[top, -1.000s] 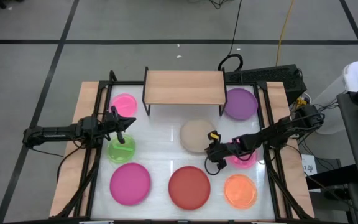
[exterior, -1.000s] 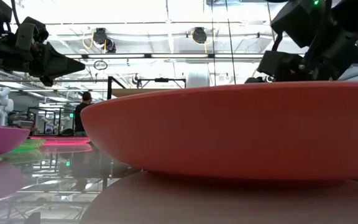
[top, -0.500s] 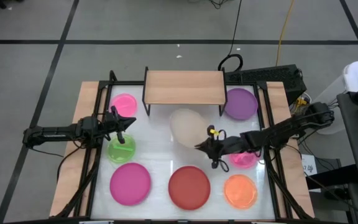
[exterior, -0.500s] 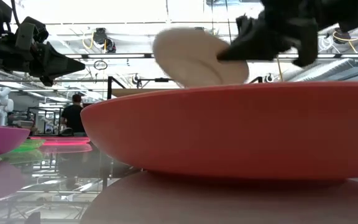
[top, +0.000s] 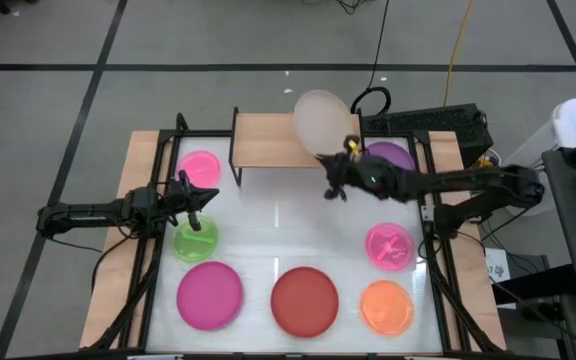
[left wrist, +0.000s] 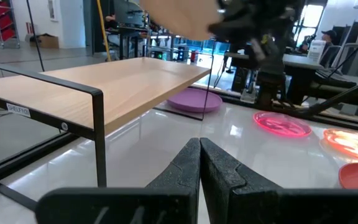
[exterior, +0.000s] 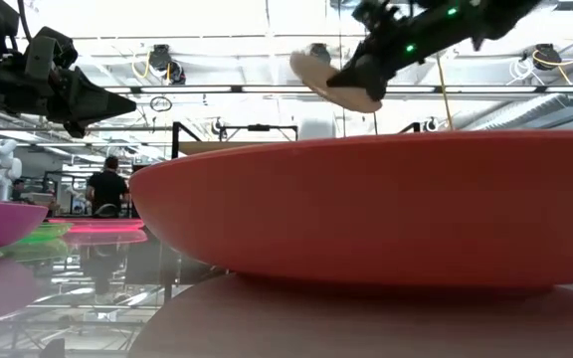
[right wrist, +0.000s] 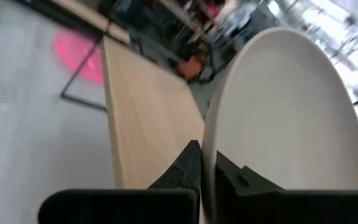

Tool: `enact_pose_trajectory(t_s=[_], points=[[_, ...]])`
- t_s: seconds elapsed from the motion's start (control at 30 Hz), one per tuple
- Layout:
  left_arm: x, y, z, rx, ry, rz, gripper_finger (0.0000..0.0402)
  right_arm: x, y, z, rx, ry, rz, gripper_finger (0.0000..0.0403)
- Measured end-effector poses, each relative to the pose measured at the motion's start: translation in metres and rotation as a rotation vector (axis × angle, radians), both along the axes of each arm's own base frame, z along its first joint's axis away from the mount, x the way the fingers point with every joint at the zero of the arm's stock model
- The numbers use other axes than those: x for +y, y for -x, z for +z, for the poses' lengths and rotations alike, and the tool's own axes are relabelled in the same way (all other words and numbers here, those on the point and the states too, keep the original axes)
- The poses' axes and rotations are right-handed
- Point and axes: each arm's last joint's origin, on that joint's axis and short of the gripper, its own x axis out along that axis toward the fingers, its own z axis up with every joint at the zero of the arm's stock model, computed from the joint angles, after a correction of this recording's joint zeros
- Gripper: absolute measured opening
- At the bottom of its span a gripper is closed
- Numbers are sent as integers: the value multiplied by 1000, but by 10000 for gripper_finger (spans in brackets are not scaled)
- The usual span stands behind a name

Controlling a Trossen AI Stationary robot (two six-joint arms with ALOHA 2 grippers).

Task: Place and stack plates onto a shelf
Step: Put the gray plate on the shelf

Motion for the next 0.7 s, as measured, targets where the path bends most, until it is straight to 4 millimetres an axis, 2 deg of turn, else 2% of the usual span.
enact_pose_trajectory(t_s=[0.13,0.23,0.7], points=[[0,0,0,0,0,0,12,-27,-7,7,53,-74,-22,0],[0,0,0,0,0,0,12,-38,-9,2,99,-123,-30,0],[0,0,0,-1,0,0,12,-46,-15,-25,178,-235,-81,8]])
